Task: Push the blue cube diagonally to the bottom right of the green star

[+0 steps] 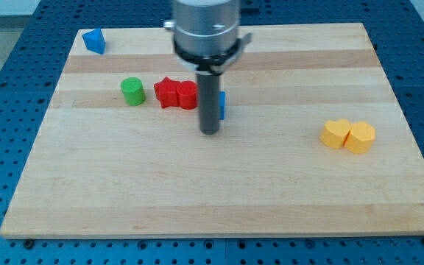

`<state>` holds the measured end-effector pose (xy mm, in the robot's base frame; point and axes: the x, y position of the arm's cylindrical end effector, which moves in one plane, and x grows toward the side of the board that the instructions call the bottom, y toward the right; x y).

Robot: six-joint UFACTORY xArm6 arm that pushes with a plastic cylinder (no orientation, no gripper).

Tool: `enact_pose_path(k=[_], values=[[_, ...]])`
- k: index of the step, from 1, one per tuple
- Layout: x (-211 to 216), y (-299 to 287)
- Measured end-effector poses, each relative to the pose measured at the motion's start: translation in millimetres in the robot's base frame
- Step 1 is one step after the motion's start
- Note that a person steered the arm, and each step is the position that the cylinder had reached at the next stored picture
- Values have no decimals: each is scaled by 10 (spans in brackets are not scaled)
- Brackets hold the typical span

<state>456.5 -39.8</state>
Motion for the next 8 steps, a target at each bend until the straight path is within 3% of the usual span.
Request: enact_pose_path(k=[2, 4, 6, 7, 8], values=[[-320, -135], [-712, 836], [-445, 361], [-156, 397], [-311, 874]])
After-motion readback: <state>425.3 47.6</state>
